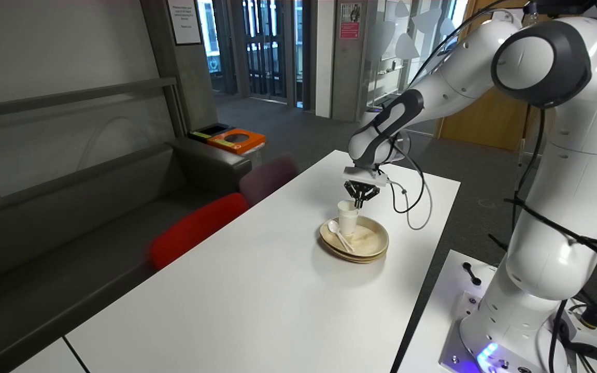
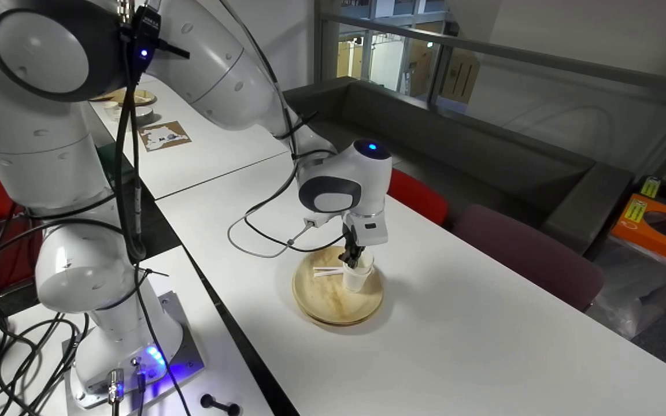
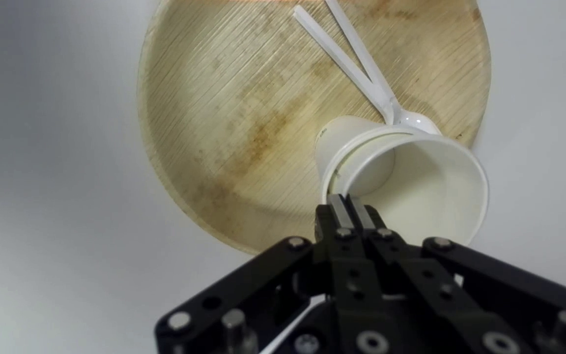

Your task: Remove the cup from the plate

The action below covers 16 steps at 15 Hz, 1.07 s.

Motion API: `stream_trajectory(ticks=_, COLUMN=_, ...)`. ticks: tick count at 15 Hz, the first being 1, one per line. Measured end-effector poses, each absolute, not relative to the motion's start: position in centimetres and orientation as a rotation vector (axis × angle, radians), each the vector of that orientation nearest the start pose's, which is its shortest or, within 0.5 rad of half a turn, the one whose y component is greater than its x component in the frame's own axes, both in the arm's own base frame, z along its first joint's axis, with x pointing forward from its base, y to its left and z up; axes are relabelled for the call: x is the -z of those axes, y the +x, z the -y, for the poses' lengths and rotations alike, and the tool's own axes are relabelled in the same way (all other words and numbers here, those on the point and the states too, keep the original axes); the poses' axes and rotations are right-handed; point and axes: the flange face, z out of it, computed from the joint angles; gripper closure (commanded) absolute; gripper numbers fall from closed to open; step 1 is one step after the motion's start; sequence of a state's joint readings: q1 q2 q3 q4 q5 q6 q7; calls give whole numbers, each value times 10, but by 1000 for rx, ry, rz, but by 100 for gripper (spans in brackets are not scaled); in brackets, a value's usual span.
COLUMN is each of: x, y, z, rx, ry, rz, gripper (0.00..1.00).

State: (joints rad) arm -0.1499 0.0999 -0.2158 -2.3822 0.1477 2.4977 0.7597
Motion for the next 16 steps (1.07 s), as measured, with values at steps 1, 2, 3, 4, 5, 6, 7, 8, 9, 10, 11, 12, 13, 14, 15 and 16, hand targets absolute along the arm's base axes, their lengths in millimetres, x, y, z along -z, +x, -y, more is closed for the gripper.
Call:
stream_trajectory(ticks=1, x=-284, y=469, z=181, rx=16, ry=-2498, rz=-1781, gripper=99)
stream_trajectory(ticks=2, x=-286, y=468, z=181, rx=20, ry=-2500, rz=-1774, gripper=99)
stream_trajectory(ticks=3, x=-288, y=468, z=181, rx=23, ry=-2502, rz=-1769, gripper=99)
stream_trajectory(ticks=4, x=-289, y=467, z=181, rx=27, ry=-2505, rz=-1762, gripper=99)
stream_trajectory(ticks=5, x=-291, y=466, z=180, rx=31, ry=-2507, rz=-1754, gripper=99)
stream_trajectory(ticks=6, x=-293, y=465, z=180, rx=35, ry=-2509, rz=-1746, gripper=99)
stream_trajectory(ticks=7, x=-295, y=464, z=180, rx=39, ry=-2510, rz=-1738, gripper=99)
stream_trajectory(ticks=8, x=-297, y=463, z=179, rx=45, ry=-2509, rz=-1728, gripper=99)
stream_trajectory(ticks=9, x=-301, y=462, z=179, rx=53, ry=-2507, rz=-1715, gripper=99)
stream_trajectory(ticks=10, x=-306, y=461, z=179, rx=65, ry=-2504, rz=-1701, gripper=99)
stream_trajectory(ticks=11, x=-312, y=460, z=178, rx=81, ry=-2501, rz=-1686, gripper=99)
stream_trajectory(ticks=12, x=-320, y=459, z=178, rx=101, ry=-2494, rz=-1671, gripper=99)
stream_trajectory(ticks=13, x=-330, y=457, z=177, rx=127, ry=-2484, rz=-1654, gripper=99)
stream_trajectory(ticks=14, x=-342, y=456, z=177, rx=157, ry=-2472, rz=-1638, gripper=99)
stream_trajectory(ticks=15, x=-355, y=456, z=175, rx=191, ry=-2464, rz=-1618, gripper=99)
stream_trajectory(ticks=16, x=-369, y=455, z=173, rx=226, ry=-2457, rz=-1596, gripper=99)
